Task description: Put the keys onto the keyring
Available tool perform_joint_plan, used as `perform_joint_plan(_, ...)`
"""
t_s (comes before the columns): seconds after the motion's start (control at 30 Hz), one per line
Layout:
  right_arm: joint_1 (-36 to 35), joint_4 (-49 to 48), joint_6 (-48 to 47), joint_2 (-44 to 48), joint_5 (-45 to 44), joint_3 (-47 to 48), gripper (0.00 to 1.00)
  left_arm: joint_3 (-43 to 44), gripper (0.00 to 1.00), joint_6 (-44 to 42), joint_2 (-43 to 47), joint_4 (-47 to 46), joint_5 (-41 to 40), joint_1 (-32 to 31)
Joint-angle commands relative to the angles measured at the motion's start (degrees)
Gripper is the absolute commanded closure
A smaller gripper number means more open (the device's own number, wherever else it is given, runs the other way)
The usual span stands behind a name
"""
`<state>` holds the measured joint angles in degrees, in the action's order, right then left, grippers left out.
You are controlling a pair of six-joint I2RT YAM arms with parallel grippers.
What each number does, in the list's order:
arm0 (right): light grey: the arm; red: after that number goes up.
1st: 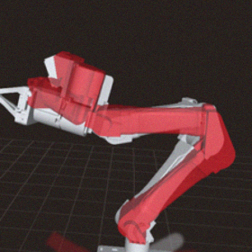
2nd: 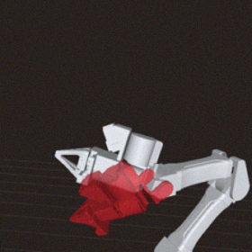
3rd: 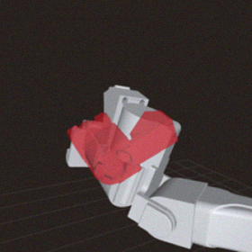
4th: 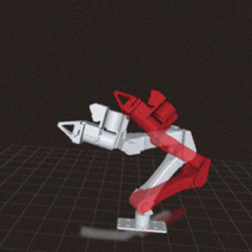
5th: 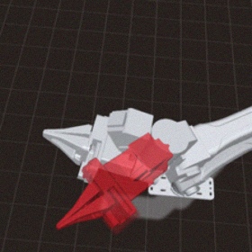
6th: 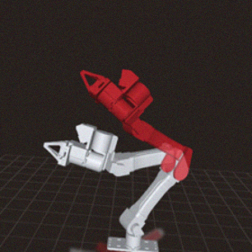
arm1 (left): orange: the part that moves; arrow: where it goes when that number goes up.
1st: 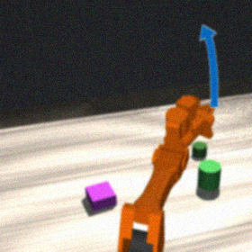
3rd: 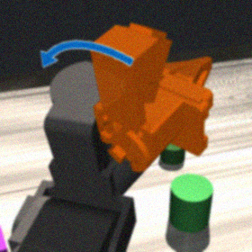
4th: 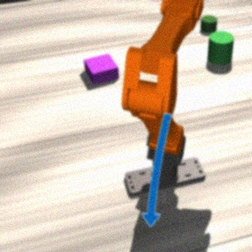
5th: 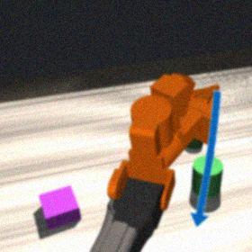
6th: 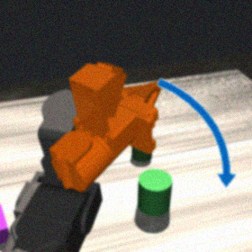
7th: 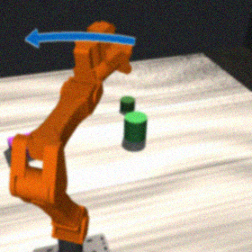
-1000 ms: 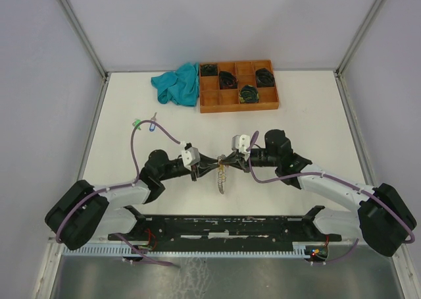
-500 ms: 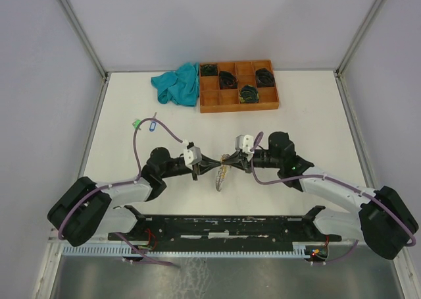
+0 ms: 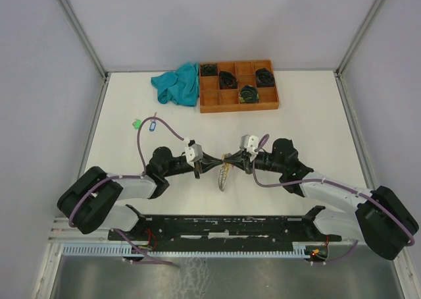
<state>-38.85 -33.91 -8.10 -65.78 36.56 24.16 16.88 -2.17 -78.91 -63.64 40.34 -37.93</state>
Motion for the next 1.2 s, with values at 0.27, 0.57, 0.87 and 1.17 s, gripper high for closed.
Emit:
perform_joint_plan(0.27,1.5,5.4,-5.2,2.3,4.4,5.6,0.99,1.8,0.97,-7.6,6.1,13.6,6.7,2.1)
perform_joint_plan(0.57,1.5,-9.9,3.2,-3.3,4.8,4.6,0.99,3.1,0.97,0.8,1.0,3.6,5.9,1.3)
perform_joint_plan(0.87,1.5,-0.8,-2.4,-1.1,4.7,5.2,0.99,-1.7,0.76,-3.1,9.1,7.2,-4.6,1.4)
perform_joint_plan(1.17,1.6,1.7,-3.8,-0.9,7.5,6.6,0.99,-2.0,0.63,-6.8,12.6,9.0,-3.3,1.5)
